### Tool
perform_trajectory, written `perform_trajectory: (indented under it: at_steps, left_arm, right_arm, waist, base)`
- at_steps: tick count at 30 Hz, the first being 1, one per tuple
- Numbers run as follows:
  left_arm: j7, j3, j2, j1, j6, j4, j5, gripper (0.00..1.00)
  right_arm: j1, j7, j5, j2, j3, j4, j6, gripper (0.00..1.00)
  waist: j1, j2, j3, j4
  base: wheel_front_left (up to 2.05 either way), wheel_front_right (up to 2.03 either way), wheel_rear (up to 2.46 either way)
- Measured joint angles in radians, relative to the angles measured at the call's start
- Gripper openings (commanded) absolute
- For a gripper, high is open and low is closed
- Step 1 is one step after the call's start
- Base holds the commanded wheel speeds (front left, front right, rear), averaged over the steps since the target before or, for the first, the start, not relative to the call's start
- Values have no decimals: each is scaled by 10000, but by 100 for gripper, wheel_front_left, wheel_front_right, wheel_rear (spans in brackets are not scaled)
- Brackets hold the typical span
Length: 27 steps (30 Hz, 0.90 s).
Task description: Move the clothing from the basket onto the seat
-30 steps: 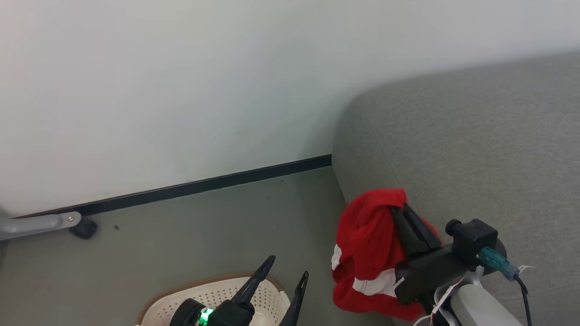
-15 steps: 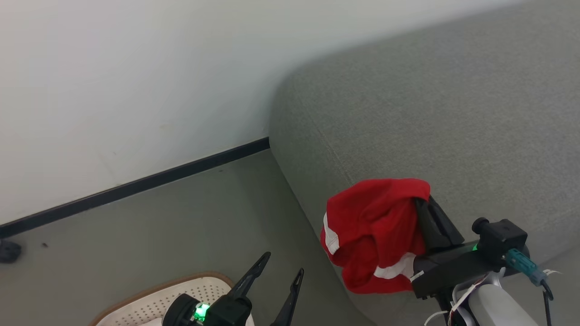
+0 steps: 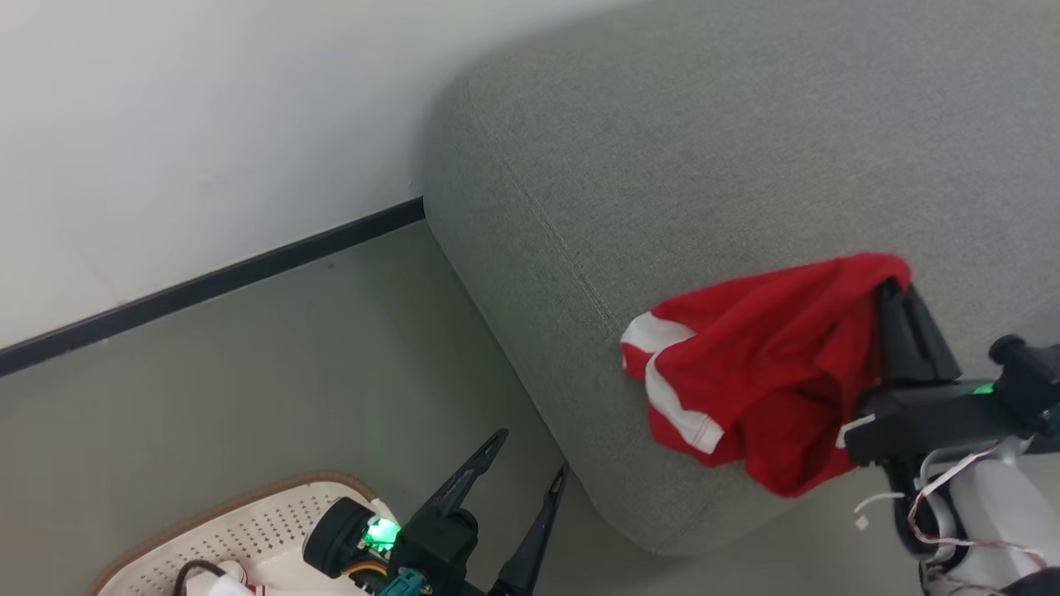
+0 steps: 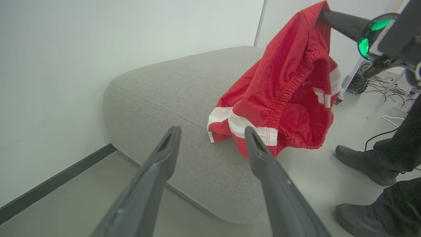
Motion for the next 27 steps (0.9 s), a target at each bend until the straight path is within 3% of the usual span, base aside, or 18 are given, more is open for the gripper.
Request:
perform_trajectory:
  at_steps: [16,27]
  left_arm:
    - [568,-205,13,-927,-79,-318,328,100]
    - [907,-531,-213,-1621,-159,-589,715,100]
  right_arm:
    - [-3543,-35,456,-976,-1921,995,169,0]
    - [-5366,-77,731,-2130,-3087,2424,447,0]
  waist:
    - [-1,0,1411,309]
    - [0,1,2636,996]
  base:
    - [0,0,0]
    - [0,0,0]
